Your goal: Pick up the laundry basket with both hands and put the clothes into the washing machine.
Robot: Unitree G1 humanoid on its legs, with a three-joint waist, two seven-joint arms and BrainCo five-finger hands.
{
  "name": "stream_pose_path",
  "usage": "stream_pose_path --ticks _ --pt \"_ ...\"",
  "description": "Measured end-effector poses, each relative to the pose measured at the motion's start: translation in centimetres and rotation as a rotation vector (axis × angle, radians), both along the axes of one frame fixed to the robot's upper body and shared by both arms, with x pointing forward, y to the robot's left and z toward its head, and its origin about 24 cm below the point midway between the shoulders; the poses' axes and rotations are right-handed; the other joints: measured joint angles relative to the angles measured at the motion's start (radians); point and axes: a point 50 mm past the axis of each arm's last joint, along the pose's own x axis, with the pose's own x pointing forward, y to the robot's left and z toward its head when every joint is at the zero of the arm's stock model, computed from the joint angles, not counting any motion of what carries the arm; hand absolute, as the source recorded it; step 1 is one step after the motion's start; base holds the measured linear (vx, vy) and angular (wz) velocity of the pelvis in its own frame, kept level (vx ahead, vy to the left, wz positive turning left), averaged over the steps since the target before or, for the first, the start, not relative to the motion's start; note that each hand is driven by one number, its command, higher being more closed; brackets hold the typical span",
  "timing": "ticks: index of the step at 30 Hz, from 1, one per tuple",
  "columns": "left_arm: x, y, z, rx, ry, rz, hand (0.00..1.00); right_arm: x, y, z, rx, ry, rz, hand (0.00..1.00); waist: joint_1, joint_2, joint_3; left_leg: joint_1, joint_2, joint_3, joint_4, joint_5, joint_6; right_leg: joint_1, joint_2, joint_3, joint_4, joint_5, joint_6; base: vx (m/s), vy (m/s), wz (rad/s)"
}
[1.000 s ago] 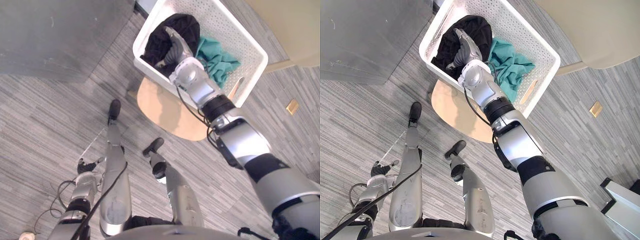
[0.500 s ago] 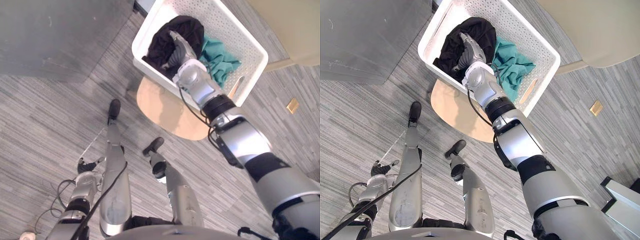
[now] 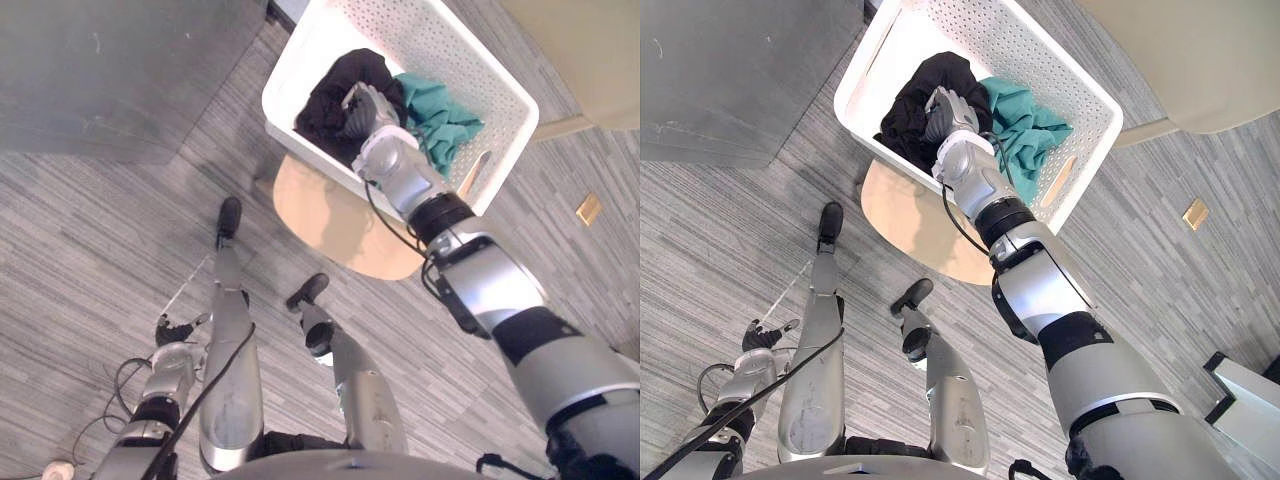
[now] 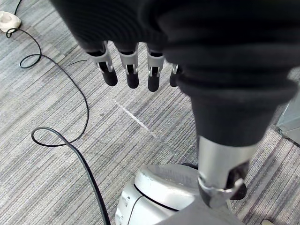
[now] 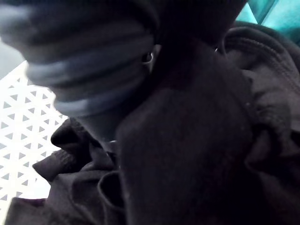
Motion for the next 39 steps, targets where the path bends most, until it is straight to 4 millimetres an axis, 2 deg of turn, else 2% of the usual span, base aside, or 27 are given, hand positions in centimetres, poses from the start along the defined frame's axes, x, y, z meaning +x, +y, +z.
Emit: stream_pose_path --ticks 9,16,24,28,33,39 --pt "0.0 -0.1 0.0 0.000 0.001 -0.004 0.00 0.0 -0.2 -0.2 0.041 0.015 0.000 1.00 -0.001 0.000 0.000 0.004 -0.001 0.003 0.001 0.000 0.000 -0.001 -0.005 0.000 0.010 -0.002 -0.002 0.00 0.000 0.00" --pt "0.0 -0.2 -0.1 -0.010 0.002 -0.003 0.00 0.1 -1.8 -0.7 0.365 0.072 -0.022 1.00 0.008 0.001 0.000 0.026 -0.001 0.022 0.000 0.001 -0.001 -0.002 -0.018 0.017 0.043 -0.016 -0.004 0.01 -0.028 -0.03" --pt "0.0 -0.2 -0.2 -0.042 0.005 0.007 0.00 0.2 -3.8 0.6 0.803 0.058 -0.037 1.00 0.009 0.003 -0.001 0.057 -0.002 0.042 -0.001 0.001 0.000 0.001 -0.032 0.039 0.078 -0.028 -0.004 0.00 -0.059 -0.04" --pt "0.0 -0.4 -0.2 -0.058 0.002 0.007 0.00 -0.3 -4.3 1.7 0.998 0.011 0.029 1.00 0.009 0.010 -0.004 0.083 -0.006 0.055 -0.001 0.000 0.000 0.005 -0.047 0.054 0.110 -0.042 -0.007 -0.01 -0.067 -0.04" --pt "0.0 -0.5 -0.3 -0.072 0.004 0.002 0.00 -0.7 -5.1 1.3 1.135 -0.010 0.029 1.00 0.005 0.010 -0.005 0.127 -0.017 0.059 -0.003 -0.006 0.005 0.021 -0.076 0.058 0.175 -0.081 -0.006 -0.01 -0.073 0.08" --pt "-0.3 -0.6 -0.6 -0.089 0.020 0.017 0.00 -1.5 -4.7 1.8 1.219 -0.038 0.116 1.00 0.002 0.011 -0.005 0.171 -0.035 0.078 -0.003 -0.009 0.010 0.035 -0.109 0.076 0.231 -0.109 -0.003 0.00 -0.068 0.02"
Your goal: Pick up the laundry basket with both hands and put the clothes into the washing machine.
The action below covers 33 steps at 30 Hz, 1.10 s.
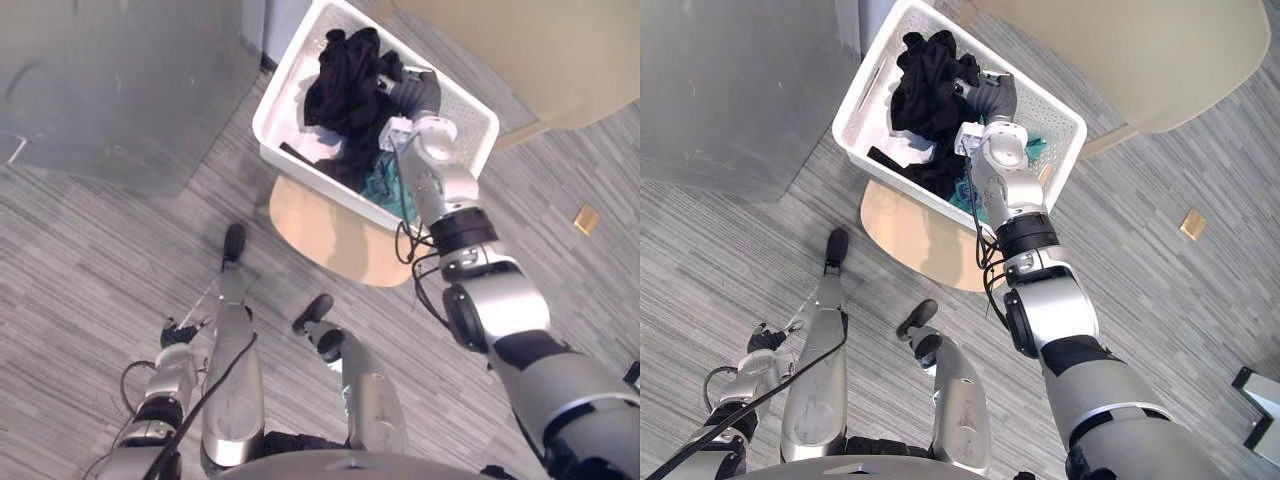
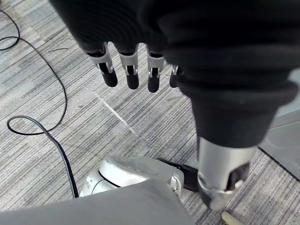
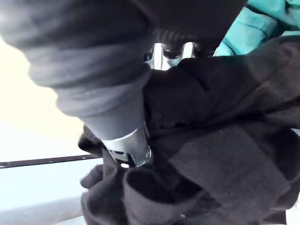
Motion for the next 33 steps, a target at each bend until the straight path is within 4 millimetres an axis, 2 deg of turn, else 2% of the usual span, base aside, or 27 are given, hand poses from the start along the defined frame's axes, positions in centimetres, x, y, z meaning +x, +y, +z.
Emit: stream_pose_path --ticks 7,11,16,17,22,25,29,31,33 --pt "-0.5 0.0 -0.3 -0.004 0.030 -0.023 0.00 -1.7 0.3 -0.7 0.108 -0.066 0.071 1.00 -0.022 0.001 0.000 0.084 -0.033 0.012 0.004 -0.016 0.010 0.065 -0.046 0.007 0.042 -0.033 0.010 0.02 -0.048 0.10" --pt "-0.4 -0.2 0.3 0.001 -0.012 -0.040 0.00 -2.6 0.2 -1.0 0.130 -0.096 0.094 1.00 -0.023 0.003 -0.001 0.132 -0.045 0.032 0.002 -0.024 0.017 0.097 -0.063 0.026 0.054 -0.040 0.017 0.02 -0.034 -0.02" --pt "0.4 -2.6 1.3 -0.037 -0.101 -0.110 0.00 -3.9 -0.8 -2.7 0.203 -0.101 0.100 1.00 -0.040 0.079 -0.054 0.166 -0.072 0.035 -0.017 -0.028 0.021 0.124 -0.091 0.026 0.062 -0.049 0.033 0.03 -0.012 0.06" --pt "0.2 -2.7 1.6 -0.033 -0.122 -0.119 0.00 -4.3 -0.7 -4.0 0.215 -0.079 0.109 1.00 -0.046 0.094 -0.078 0.173 -0.076 0.041 -0.018 -0.030 0.024 0.126 -0.096 0.030 0.062 -0.051 0.036 0.05 -0.024 -0.04" --pt "-0.6 -3.0 1.5 -0.030 -0.122 -0.144 0.00 -4.7 -0.2 -6.6 0.258 -0.008 0.131 1.00 -0.058 0.093 -0.089 0.222 -0.088 0.066 -0.018 -0.033 0.028 0.159 -0.110 0.050 0.065 -0.057 0.046 0.07 -0.051 -0.07" --pt "-1.2 -4.0 1.3 -0.049 -0.123 -0.186 0.00 -5.0 0.0 -8.0 0.280 0.033 0.133 1.00 -0.061 0.094 -0.138 0.237 -0.092 0.084 -0.019 -0.045 0.028 0.170 -0.111 0.057 0.049 -0.056 0.051 0.07 -0.048 -0.10" --pt "-1.4 -4.4 2.2 -0.040 -0.167 -0.225 0.00 -5.2 0.5 -8.7 0.305 0.053 0.142 1.00 -0.065 0.094 -0.169 0.287 -0.095 0.090 -0.020 -0.069 0.025 0.229 -0.113 0.058 0.026 -0.058 0.058 0.05 -0.043 -0.02" --pt "-1.6 -4.6 2.6 -0.040 -0.190 -0.233 0.00 -5.7 0.6 -9.0 0.318 0.047 0.150 1.00 -0.068 0.093 -0.225 0.287 -0.096 0.092 -0.020 -0.075 0.024 0.233 -0.111 0.057 0.010 -0.057 0.061 0.05 -0.037 -0.01" --pt "-1.7 -4.7 3.1 -0.042 -0.216 -0.234 0.00 -5.9 0.7 -9.1 0.322 0.045 0.153 1.00 -0.070 0.094 -0.250 0.291 -0.100 0.095 -0.020 -0.076 0.026 0.238 -0.112 0.057 0.002 -0.055 0.064 0.06 -0.040 -0.02"
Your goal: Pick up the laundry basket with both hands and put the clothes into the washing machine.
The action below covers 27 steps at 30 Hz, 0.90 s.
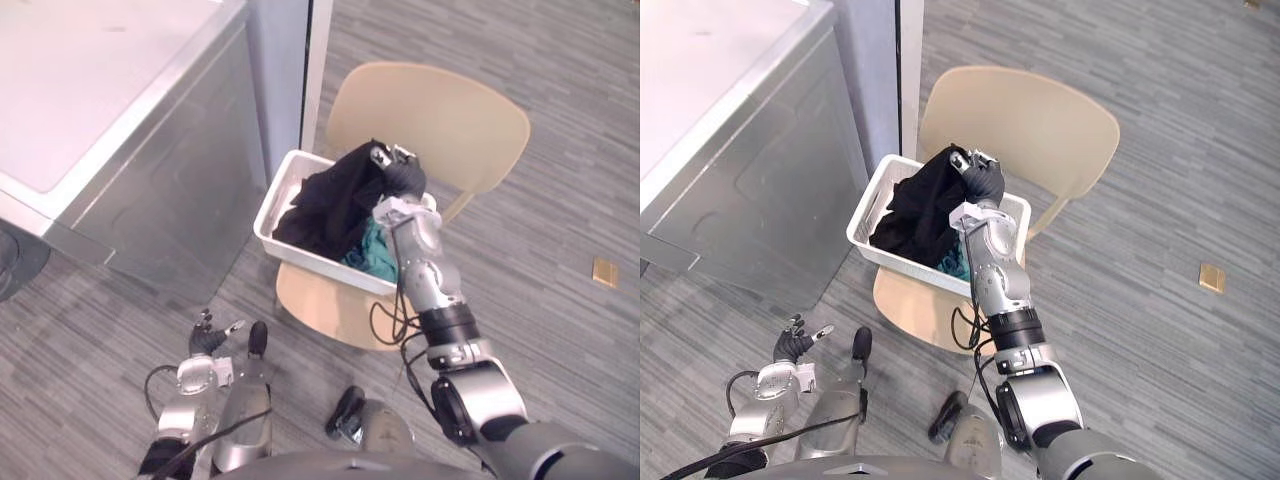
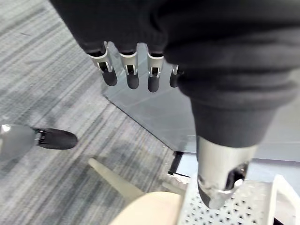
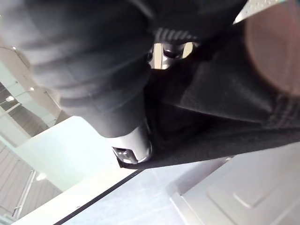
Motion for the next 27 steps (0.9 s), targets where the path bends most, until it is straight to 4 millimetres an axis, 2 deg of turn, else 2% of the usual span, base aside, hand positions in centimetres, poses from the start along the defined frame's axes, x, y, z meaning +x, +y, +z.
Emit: stream_pose_path --ticks 3,6,8,9,11,15,22,24,27 --pt "0.5 -0.4 1.2 -0.021 -0.063 0.012 0.00 0.0 0.1 0.1 0.000 -0.003 0.003 1.00 -0.012 0.001 -0.005 0.030 -0.008 0.007 0.000 -0.004 0.006 0.033 -0.001 0.000 -0.014 0.004 0.007 0.04 -0.035 -0.03" --pt "1.4 -0.8 3.0 -0.012 -0.146 -0.003 0.00 0.0 0.1 0.1 0.007 0.000 0.008 1.00 -0.018 0.008 -0.048 0.031 -0.011 0.019 -0.001 -0.007 0.010 0.037 -0.001 0.005 -0.037 0.018 0.014 0.01 -0.005 -0.06" --pt "2.5 -0.9 5.3 0.025 -0.251 -0.020 0.00 0.0 0.2 0.0 0.007 0.003 0.012 1.00 -0.021 0.010 -0.052 0.053 -0.013 0.027 -0.001 -0.009 0.013 0.054 -0.003 0.020 -0.041 0.023 0.016 -0.01 -0.011 -0.06" --pt "2.8 -1.0 5.8 0.029 -0.273 -0.021 0.00 0.0 0.2 0.0 0.009 0.003 0.013 1.00 -0.021 0.012 -0.052 0.058 -0.014 0.030 -0.001 -0.010 0.013 0.058 -0.003 0.024 -0.041 0.023 0.017 -0.03 -0.012 -0.13" --pt "3.4 -1.0 7.3 0.050 -0.338 -0.018 0.00 0.0 0.3 0.0 0.019 0.009 0.024 1.00 -0.029 0.025 -0.073 0.063 -0.014 0.043 -0.007 -0.013 0.016 0.055 -0.005 0.029 -0.043 0.030 0.017 -0.06 -0.009 -0.13" --pt "4.0 -1.1 8.4 0.070 -0.383 -0.017 0.00 0.0 0.6 -0.1 0.007 0.017 0.037 1.00 -0.042 0.053 -0.097 0.060 -0.012 0.061 -0.007 -0.025 0.015 0.044 -0.003 0.045 -0.065 0.044 0.010 -0.04 0.005 -0.16" --pt "6.8 -1.2 12.4 0.201 -0.531 -0.105 0.00 -0.2 1.8 -0.4 -0.022 0.026 0.082 1.00 -0.065 0.054 -0.099 0.042 -0.015 0.095 -0.007 -0.014 0.029 0.020 0.002 0.076 -0.098 0.088 0.025 0.02 -0.016 -0.12" --pt "8.0 -1.8 12.6 0.269 -0.525 -0.189 0.00 -0.2 1.8 -0.4 -0.031 0.028 0.089 1.00 -0.064 0.053 -0.099 0.041 -0.013 0.101 -0.007 -0.014 0.029 0.019 0.002 0.086 -0.105 0.094 0.026 0.04 -0.033 -0.09" --pt "10.2 -2.3 11.5 0.371 -0.423 -0.332 0.00 -0.3 2.7 -0.6 -0.049 0.034 0.128 1.00 -0.073 0.051 -0.100 0.039 -0.008 0.111 -0.002 -0.014 0.029 0.009 0.004 0.102 -0.108 0.101 0.024 0.01 -0.030 -0.15"
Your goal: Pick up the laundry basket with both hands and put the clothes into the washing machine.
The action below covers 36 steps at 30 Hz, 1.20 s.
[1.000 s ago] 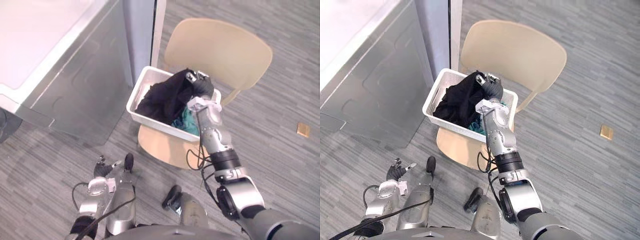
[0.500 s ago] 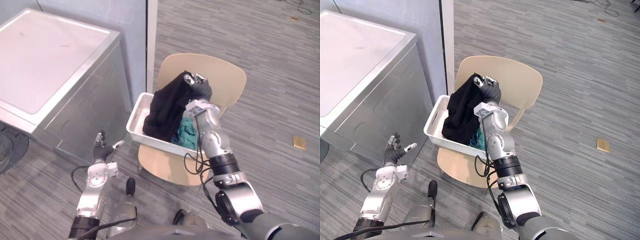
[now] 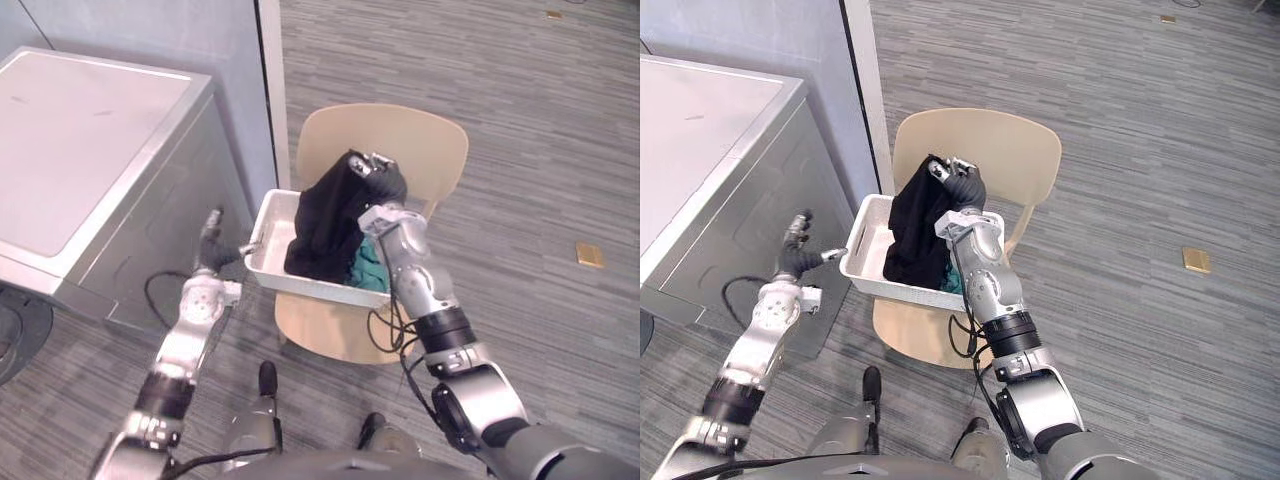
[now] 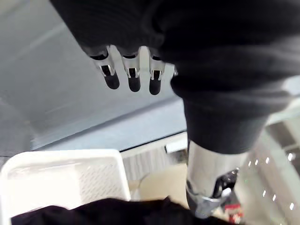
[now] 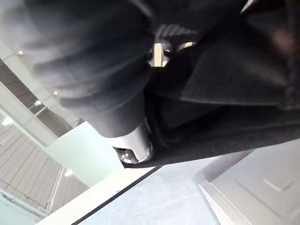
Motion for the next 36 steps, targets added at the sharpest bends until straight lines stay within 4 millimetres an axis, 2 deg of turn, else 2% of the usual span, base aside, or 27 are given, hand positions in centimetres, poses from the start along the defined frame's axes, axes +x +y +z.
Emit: stream_pose_path --ticks 4,7,11,14,15,19,23,25,30,31,36 --pt "1.6 -0.6 -0.4 0.123 0.069 -0.098 0.00 -0.2 1.1 0.1 -0.023 -0.017 0.058 1.00 -0.017 -0.009 0.000 -0.026 0.011 0.041 0.000 0.003 0.000 -0.055 0.015 0.040 -0.001 0.023 -0.006 -0.03 -0.041 -0.32" --pt "3.4 -1.2 0.5 0.224 0.084 -0.171 0.00 -0.3 1.8 0.6 -0.035 -0.040 0.092 1.00 -0.033 -0.034 0.016 -0.052 0.024 0.059 0.000 0.010 0.000 -0.097 0.027 0.067 -0.008 0.048 -0.013 -0.04 -0.037 -0.31" --pt "4.9 -1.6 1.6 0.326 0.093 -0.215 0.00 -0.2 3.0 2.1 -0.041 -0.087 0.130 1.00 -0.050 -0.063 0.036 -0.087 0.040 0.083 0.001 0.013 -0.005 -0.143 0.046 0.092 -0.026 0.079 -0.019 -0.06 -0.033 -0.22" --pt "6.2 -2.3 2.9 0.389 0.072 -0.234 0.00 -0.1 4.2 3.8 -0.050 -0.144 0.167 1.00 -0.052 -0.073 0.082 -0.094 0.041 0.096 0.001 0.018 -0.005 -0.162 0.047 0.109 -0.023 0.086 -0.021 -0.04 -0.027 -0.12" --pt "6.8 -2.5 3.9 0.404 0.049 -0.229 0.00 -0.2 4.6 4.7 -0.049 -0.178 0.178 1.00 -0.056 -0.074 0.106 -0.100 0.041 0.096 0.001 0.020 -0.006 -0.168 0.048 0.111 -0.022 0.089 -0.022 -0.05 -0.028 -0.04" --pt "8.4 -3.1 6.9 0.416 -0.018 -0.204 0.00 -0.8 6.7 7.1 -0.006 -0.257 0.246 1.00 -0.065 -0.083 0.160 -0.137 0.046 0.106 0.002 0.032 0.000 -0.213 0.053 0.121 -0.023 0.108 -0.024 -0.01 -0.042 -0.09" --pt "9.2 -3.2 8.4 0.371 -0.064 -0.118 0.00 -1.9 8.8 8.7 0.007 -0.326 0.315 1.00 -0.074 -0.094 0.193 -0.156 0.051 0.135 0.002 0.042 0.014 -0.239 0.069 0.148 -0.050 0.131 -0.026 0.03 -0.057 -0.21" --pt "9.3 -3.5 8.8 0.344 -0.085 -0.084 0.00 -2.2 9.0 9.0 0.027 -0.347 0.320 1.00 -0.082 -0.096 0.202 -0.160 0.051 0.136 0.002 0.041 0.013 -0.239 0.071 0.148 -0.058 0.134 -0.026 0.05 -0.057 -0.05" --pt "9.2 -5.9 9.9 0.220 -0.173 -0.001 0.00 -2.5 9.3 9.8 0.063 -0.374 0.296 1.00 -0.093 -0.099 0.223 -0.170 0.054 0.139 0.002 0.036 0.010 -0.250 0.077 0.152 -0.064 0.134 -0.026 0.04 -0.051 -0.03" --pt "9.1 -6.3 9.8 0.180 -0.178 0.018 1.00 -2.6 9.5 10.1 0.064 -0.388 0.300 1.00 -0.094 -0.099 0.224 -0.172 0.055 0.140 0.002 0.035 0.008 -0.252 0.079 0.153 -0.064 0.134 -0.026 0.04 -0.055 -0.05" --pt "8.5 -8.4 10.0 -0.007 -0.195 0.028 1.00 -2.8 9.9 10.0 0.066 -0.379 0.291 1.00 -0.095 -0.099 0.226 -0.171 0.060 0.141 0.002 0.032 0.005 -0.253 0.085 0.153 -0.062 0.132 -0.028 0.03 -0.056 -0.02"
